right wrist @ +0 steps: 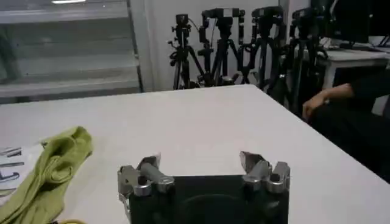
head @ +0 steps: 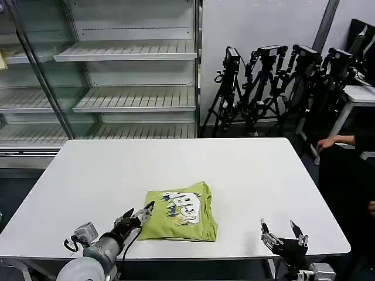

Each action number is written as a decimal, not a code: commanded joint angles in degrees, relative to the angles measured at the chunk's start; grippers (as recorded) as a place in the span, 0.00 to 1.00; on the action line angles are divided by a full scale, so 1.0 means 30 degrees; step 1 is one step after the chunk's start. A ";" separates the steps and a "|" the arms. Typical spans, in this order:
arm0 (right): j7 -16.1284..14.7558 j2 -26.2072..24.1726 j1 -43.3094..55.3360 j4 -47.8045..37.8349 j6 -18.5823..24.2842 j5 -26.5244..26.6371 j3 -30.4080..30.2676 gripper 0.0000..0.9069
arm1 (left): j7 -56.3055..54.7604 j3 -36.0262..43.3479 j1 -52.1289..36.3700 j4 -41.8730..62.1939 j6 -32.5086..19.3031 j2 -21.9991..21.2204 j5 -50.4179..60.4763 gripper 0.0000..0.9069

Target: Fold and organize the clothes.

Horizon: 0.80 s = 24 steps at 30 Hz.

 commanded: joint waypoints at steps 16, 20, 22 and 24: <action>0.0006 0.0137 -0.0674 0.0487 -0.0011 0.0099 0.0647 1.00 | 0.1267 0.1269 -0.1217 0.2457 -0.0296 -0.1281 -0.1424 1.00; 0.0007 0.0251 -0.0811 0.0584 -0.0013 0.0084 0.0706 1.00 | 0.1267 0.1544 -0.1273 0.2460 -0.0609 -0.1248 -0.1399 0.22; 0.0008 0.0292 -0.0874 0.0607 -0.0016 0.0060 0.0719 1.00 | 0.1269 0.1587 -0.1313 0.2483 -0.0731 -0.1224 -0.1423 0.09; 0.0011 0.0335 -0.0906 0.0643 -0.0017 0.0021 0.0706 1.00 | 0.1261 0.1607 -0.1362 0.2475 -0.0837 -0.1212 -0.1495 0.06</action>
